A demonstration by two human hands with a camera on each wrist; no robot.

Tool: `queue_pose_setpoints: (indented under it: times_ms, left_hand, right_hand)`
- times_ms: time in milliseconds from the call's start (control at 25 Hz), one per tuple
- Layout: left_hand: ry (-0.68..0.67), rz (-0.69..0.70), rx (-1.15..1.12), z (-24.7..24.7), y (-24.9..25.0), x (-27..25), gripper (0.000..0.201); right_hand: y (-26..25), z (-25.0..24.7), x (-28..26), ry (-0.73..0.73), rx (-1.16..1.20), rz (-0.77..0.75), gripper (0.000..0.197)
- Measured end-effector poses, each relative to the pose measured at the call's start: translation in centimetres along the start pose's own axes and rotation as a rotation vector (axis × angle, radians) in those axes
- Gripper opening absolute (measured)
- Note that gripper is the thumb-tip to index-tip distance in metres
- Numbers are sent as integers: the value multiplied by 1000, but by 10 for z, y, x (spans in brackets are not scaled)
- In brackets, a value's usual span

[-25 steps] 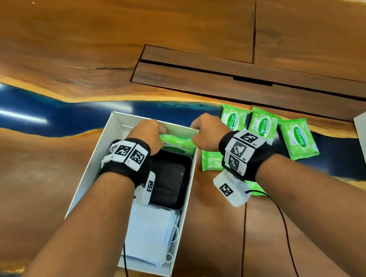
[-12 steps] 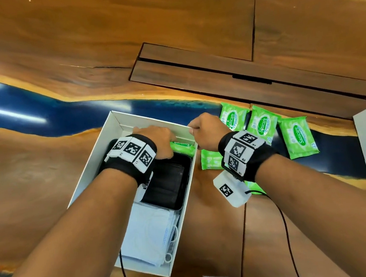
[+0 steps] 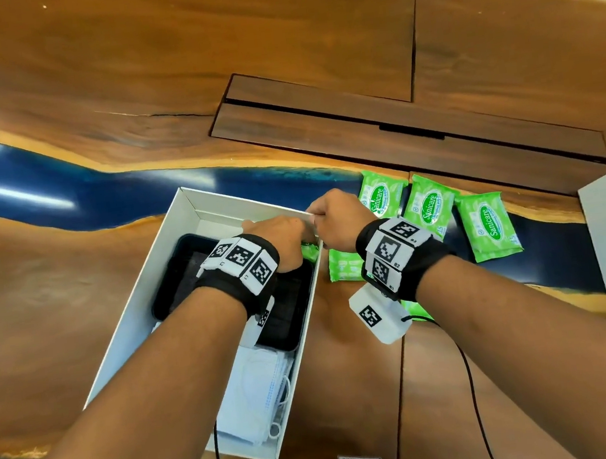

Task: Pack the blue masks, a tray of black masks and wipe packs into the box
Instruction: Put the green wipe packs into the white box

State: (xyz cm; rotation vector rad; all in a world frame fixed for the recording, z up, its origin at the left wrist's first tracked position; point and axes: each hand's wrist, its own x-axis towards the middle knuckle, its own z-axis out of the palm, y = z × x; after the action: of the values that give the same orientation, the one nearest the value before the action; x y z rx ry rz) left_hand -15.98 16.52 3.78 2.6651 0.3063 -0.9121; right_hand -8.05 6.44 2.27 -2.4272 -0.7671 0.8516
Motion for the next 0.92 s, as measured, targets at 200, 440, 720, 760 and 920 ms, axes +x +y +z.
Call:
queue_pose_setpoints:
  times_ms: [200, 440, 720, 760, 920]
  left_hand:
    - [50, 10, 58, -5, -3, -5, 58]
    - [194, -23, 16, -27, 2, -25, 48]
    - [391, 226, -192, -28, 89, -7, 19]
    - [357, 221, -221, -18, 102, 2, 19]
    - [90, 139, -229, 39, 147, 37, 22]
  right_hand:
    - [23, -18, -11, 67, 45, 7, 42]
    - [95, -46, -33, 102, -4, 277, 28]
    - [154, -39, -66, 63, -147, 445, 43]
    - [161, -35, -69, 61, -142, 475, 46]
    - [189, -11, -74, 81, 12, 596, 65]
